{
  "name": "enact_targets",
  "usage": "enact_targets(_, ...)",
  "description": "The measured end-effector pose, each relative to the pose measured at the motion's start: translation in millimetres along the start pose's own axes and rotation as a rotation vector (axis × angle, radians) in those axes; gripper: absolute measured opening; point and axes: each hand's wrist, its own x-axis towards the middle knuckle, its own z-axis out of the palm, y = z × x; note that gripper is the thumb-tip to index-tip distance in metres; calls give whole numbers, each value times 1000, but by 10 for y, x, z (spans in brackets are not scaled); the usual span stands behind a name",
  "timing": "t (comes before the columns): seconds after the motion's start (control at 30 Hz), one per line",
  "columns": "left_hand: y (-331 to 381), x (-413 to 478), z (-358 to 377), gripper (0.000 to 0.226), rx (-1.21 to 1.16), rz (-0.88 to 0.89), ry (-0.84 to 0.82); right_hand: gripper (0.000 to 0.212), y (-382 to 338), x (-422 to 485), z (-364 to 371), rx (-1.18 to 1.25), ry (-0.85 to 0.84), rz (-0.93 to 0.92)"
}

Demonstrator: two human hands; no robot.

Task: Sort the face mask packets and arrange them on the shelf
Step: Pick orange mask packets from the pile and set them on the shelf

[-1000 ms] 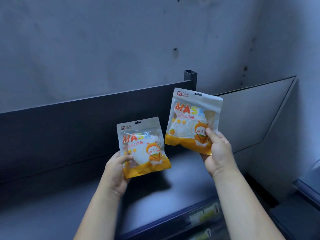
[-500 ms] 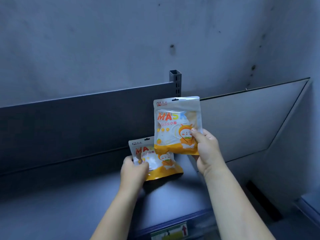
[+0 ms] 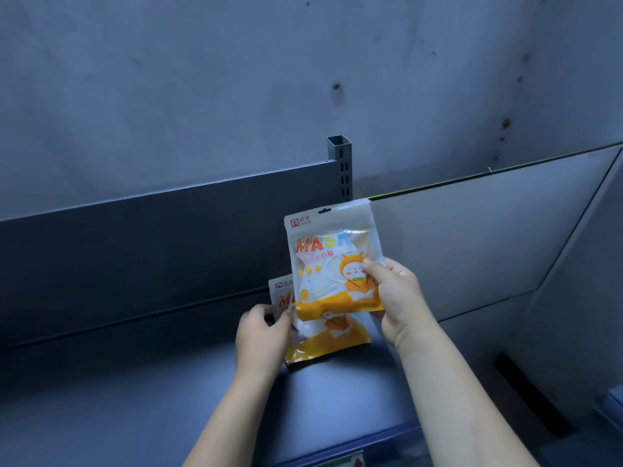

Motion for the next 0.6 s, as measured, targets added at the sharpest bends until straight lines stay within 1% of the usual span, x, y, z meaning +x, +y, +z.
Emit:
enact_targets(0.07,-2,28,-24,11,-39,-12,18,12,57,14,32,-28,-2,30)
enact_targets(0.17,12,57,-56,29,-112,-56,19,15,114,18,98,-154,10,44)
enact_targets(0.27,62,50,-85,43,-184,-78,-2,31,170,15,197,-361,59,51)
enact_targets(0.3,77,47,-98,42,-181,-74,-16,35,192,26,224,-462,74,24)
enact_targets(0.33,84,42,-108,37,-173,-65,-36,34,208,25,247,-564,89,-7)
enact_targets(0.4,87,25,-115,25,-154,-46,-71,24,241,0,280,-739,132,-52)
enact_targets(0.47,66,15,-106,17,-142,-38,-87,17,294,-18,297,-862,172,-71)
enact_targets(0.53,42,8,-91,15,-134,-30,-101,19,354,-18,312,-968,209,-91)
enact_targets(0.6,31,-1,-97,20,-140,-18,-121,25,386,-31,331,-1057,221,-101)
